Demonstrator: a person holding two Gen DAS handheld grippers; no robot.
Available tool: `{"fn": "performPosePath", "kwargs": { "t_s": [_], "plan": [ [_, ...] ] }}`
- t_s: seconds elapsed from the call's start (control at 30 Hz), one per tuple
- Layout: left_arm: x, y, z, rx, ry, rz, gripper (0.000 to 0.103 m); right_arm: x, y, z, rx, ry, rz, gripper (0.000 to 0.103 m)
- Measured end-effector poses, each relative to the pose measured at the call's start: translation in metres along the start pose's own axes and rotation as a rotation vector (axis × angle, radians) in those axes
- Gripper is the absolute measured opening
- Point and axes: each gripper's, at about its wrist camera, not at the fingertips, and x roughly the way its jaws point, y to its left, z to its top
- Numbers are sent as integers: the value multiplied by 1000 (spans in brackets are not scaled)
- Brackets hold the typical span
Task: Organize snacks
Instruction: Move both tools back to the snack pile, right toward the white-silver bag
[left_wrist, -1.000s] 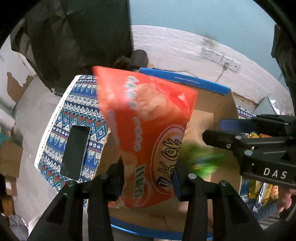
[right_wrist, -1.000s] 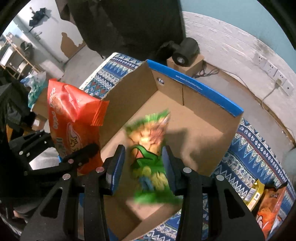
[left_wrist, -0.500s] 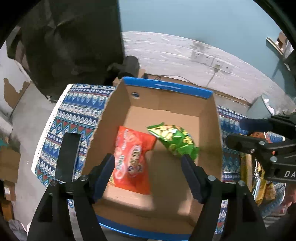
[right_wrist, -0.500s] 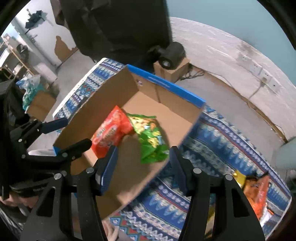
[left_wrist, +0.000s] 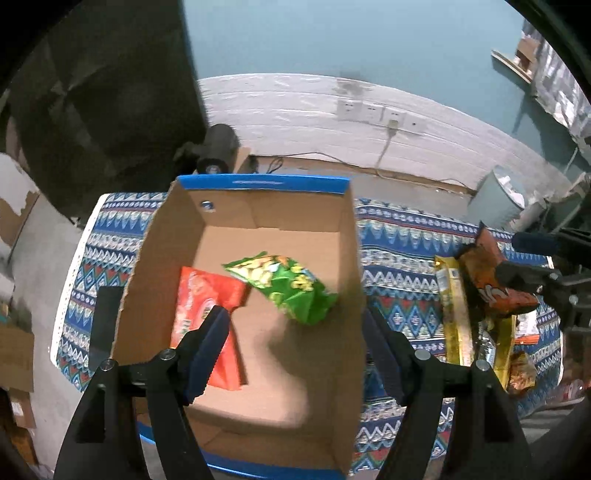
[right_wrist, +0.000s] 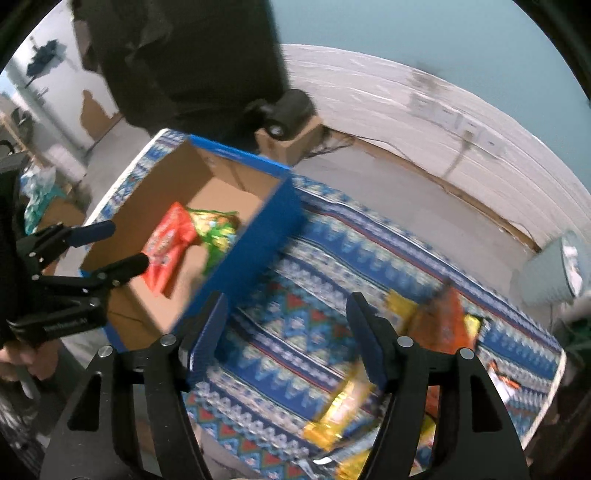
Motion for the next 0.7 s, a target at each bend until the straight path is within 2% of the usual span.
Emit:
{"fn": "performPosePath", "kwargs": {
  "t_s": [0.47, 0.7],
  "plan": [
    [15, -72, 3, 97, 54, -80, 76, -37, -130, -73, 285, -28, -151, 68],
    [25, -110, 6, 148, 78, -103, 76, -39, -173, -109, 388, -17, -202, 68]
  ]
}}
